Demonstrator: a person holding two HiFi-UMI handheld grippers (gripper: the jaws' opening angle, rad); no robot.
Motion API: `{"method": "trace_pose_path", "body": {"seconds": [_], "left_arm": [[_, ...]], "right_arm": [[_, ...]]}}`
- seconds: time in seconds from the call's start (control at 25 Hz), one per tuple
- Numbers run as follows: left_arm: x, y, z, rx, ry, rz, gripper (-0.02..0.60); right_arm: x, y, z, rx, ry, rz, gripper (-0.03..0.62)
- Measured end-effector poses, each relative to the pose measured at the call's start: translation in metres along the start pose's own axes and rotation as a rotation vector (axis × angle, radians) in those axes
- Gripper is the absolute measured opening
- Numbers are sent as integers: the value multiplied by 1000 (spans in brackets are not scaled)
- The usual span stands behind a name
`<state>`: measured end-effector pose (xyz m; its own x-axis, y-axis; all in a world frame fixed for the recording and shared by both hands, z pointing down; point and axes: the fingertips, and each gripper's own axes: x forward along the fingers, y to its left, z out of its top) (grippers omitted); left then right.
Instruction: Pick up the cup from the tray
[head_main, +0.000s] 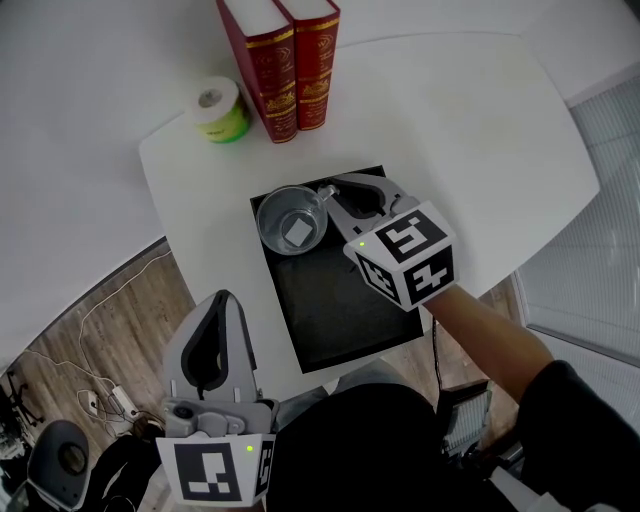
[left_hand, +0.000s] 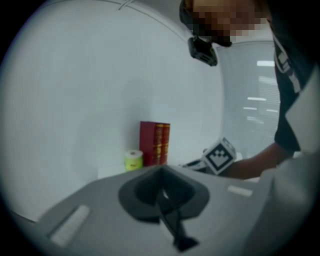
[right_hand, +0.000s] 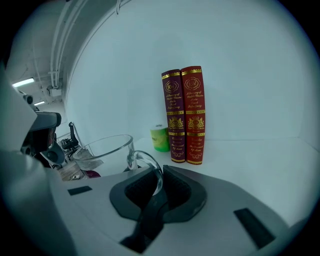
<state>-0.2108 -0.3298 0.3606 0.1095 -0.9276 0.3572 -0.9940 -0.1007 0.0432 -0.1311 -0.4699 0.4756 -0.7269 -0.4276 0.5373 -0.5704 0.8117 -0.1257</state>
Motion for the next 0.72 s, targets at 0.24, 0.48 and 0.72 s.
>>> {"method": "trace_pose_path", "body": {"seconds": [0.24, 0.48, 0.72], "left_arm": [[-4, -1, 7, 8, -21, 4, 2], [-8, -2, 16, 21, -43, 3, 2], [-13, -6, 22, 29, -65, 4, 2]], "right_arm": [[-7, 3, 13, 9, -5, 14, 46], [-18, 9, 28, 22, -15, 36, 46], [-34, 19, 44, 43, -24, 86, 46]]}}
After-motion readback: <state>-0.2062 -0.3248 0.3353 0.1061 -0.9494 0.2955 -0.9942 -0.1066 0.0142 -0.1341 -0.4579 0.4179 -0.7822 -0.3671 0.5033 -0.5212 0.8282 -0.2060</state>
